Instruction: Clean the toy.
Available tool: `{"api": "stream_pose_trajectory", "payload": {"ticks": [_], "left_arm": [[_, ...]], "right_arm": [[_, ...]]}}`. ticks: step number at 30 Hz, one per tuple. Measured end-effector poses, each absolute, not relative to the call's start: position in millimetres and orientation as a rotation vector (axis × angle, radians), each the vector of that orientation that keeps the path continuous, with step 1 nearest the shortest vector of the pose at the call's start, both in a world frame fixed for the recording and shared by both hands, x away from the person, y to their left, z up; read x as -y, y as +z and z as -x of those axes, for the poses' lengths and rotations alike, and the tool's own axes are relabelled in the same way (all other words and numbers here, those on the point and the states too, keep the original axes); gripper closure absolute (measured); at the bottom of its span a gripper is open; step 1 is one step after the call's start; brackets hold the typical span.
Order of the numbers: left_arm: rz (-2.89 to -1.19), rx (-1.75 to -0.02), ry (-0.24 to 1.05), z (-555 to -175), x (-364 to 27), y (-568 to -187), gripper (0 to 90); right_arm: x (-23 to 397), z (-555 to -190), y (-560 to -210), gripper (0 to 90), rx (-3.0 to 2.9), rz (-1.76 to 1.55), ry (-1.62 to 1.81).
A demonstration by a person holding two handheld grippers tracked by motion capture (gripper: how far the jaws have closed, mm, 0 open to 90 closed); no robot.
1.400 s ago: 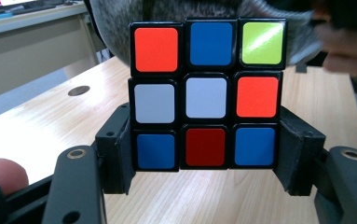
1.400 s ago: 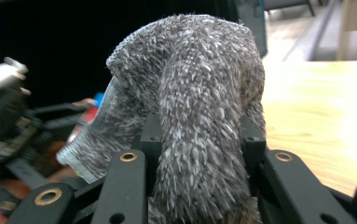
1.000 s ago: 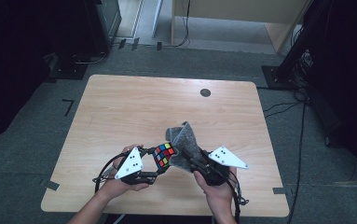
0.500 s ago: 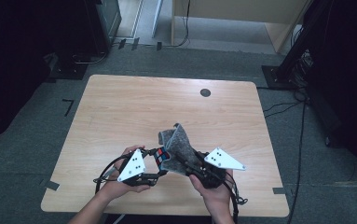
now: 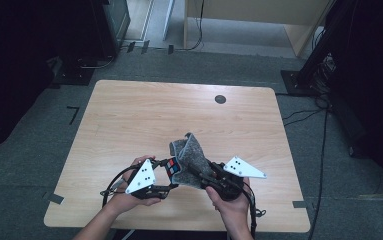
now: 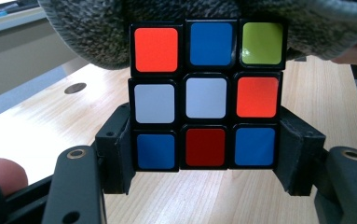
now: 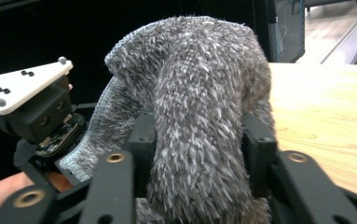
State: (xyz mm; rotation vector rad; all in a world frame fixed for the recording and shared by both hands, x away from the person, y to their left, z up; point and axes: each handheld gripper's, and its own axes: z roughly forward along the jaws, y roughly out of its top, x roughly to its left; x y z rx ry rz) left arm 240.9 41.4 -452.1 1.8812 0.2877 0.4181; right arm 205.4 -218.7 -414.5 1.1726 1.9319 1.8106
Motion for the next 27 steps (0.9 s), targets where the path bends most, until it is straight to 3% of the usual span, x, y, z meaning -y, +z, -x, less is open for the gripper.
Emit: {"api": "stream_pose_trajectory", "payload": {"ticks": [15,19,27], "left_arm": [[-1.904,-0.286,0.484,-238,-37,-453,34.5],[-1.89,-0.276,0.467,-237,-39,-452,34.5],[-1.779,-0.301,0.385,-242,-53,-442,34.5]], "right_arm": [[220,-203,-413,63.1,-1.912,-1.134,1.702],[208,-198,-410,62.8,-1.949,-1.054,1.68],[238,-216,-423,63.4,-1.891,-1.247,1.652]]}}
